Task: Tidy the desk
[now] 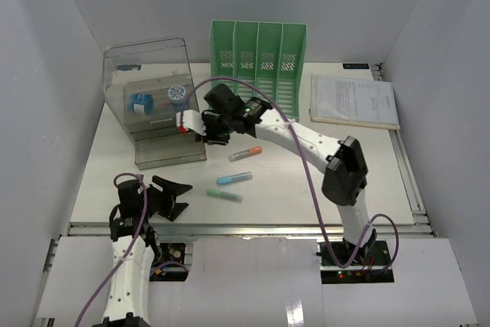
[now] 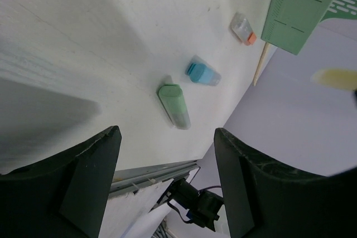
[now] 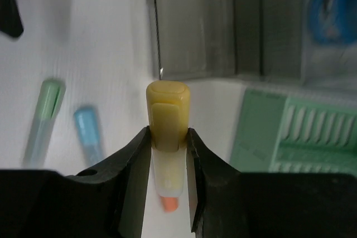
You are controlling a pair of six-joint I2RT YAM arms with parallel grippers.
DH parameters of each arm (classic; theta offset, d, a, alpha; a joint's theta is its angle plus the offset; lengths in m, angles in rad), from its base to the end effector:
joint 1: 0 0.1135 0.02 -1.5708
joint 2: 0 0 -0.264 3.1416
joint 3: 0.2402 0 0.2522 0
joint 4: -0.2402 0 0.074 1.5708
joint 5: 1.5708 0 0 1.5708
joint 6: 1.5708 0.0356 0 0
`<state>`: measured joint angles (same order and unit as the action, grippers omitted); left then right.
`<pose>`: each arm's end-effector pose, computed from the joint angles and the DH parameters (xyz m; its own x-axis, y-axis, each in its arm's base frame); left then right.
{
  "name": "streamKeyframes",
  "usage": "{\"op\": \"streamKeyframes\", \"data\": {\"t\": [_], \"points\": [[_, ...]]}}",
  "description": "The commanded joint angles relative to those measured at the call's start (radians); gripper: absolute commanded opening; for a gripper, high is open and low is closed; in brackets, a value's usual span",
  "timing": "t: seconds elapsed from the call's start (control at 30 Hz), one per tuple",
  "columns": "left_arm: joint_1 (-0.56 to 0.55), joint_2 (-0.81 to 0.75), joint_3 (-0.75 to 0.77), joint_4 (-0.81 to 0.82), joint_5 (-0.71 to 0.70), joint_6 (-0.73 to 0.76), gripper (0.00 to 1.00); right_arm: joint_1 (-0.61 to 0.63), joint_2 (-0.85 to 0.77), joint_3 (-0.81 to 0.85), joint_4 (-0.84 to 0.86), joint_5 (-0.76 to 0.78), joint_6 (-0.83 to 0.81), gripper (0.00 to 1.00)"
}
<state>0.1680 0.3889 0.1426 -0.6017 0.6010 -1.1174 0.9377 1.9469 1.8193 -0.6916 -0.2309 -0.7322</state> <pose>0.0983 -0.0037 0.1345 -0.5314 -0.8422 0.0915 -0.5636 0.2709 -0.7804 0.2548 0.3610 0.3080 0.2650 -0.7389 -0.6196 -0.9414 -0.0591 -0.3321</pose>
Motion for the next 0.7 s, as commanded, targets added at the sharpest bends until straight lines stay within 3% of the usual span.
{"op": "streamKeyframes", "data": {"t": [0.0, 0.07, 0.2, 0.37, 0.5, 0.57, 0.67], "points": [[0.001, -0.075, 0.040, -0.065, -0.021, 0.004, 0.78, 0.083, 0.220, 0.308, -0.005, 0.038, -0.128, 0.08], [0.001, -0.100, 0.034, -0.069, -0.018, 0.002, 0.79, 0.093, 0.292, 0.418, 0.045, 0.054, -0.113, 0.08], [0.001, -0.165, 0.034, -0.067, 0.007, 0.029, 0.84, 0.135, 0.339, 0.362, 0.376, 0.105, -0.057, 0.08], [0.001, -0.202, 0.038, -0.061, 0.025, 0.045, 0.87, 0.145, 0.415, 0.380, 0.517, 0.197, 0.007, 0.12], [0.001, -0.203, 0.014, -0.027, 0.055, 0.030, 0.88, 0.142, 0.411, 0.346, 0.529, 0.220, 0.003, 0.64], [0.001, -0.187, 0.002, -0.006, 0.068, 0.011, 0.88, 0.141, 0.358, 0.304, 0.526, 0.206, 0.007, 0.78], [0.001, -0.158, 0.008, 0.009, 0.068, 0.004, 0.88, 0.131, 0.260, 0.227, 0.489, 0.148, 0.038, 0.85]]}}
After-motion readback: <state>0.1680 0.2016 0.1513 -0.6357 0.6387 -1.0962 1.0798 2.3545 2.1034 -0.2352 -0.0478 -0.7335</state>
